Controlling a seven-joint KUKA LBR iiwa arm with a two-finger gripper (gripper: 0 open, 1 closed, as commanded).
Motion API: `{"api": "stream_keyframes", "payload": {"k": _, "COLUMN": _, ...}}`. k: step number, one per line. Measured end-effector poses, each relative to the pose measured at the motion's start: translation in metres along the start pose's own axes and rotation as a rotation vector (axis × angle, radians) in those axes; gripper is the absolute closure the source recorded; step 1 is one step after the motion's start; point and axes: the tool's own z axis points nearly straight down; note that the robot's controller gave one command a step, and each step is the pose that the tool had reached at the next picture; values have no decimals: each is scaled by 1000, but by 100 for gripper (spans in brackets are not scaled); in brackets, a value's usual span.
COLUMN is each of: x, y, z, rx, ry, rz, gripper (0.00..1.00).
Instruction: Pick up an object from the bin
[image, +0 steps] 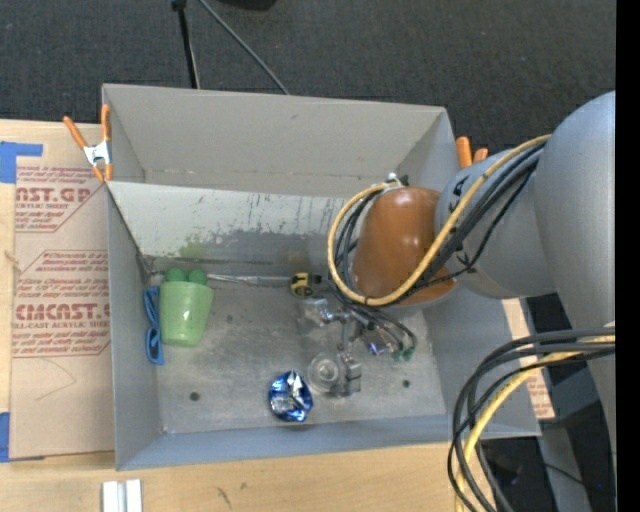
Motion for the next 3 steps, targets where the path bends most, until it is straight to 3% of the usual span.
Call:
{"api": "stream_keyframes", "payload": {"k": 1, "x": 0, "y": 0, "z": -1, "rx": -1, "ry": 1, "rz": 0, "gripper": 100}}
{"api": "stream_keyframes", "payload": {"k": 3, "x": -3, "y": 1, "z": -88, "rx": 1, "ry": -4, "rz": -1, "gripper": 100}}
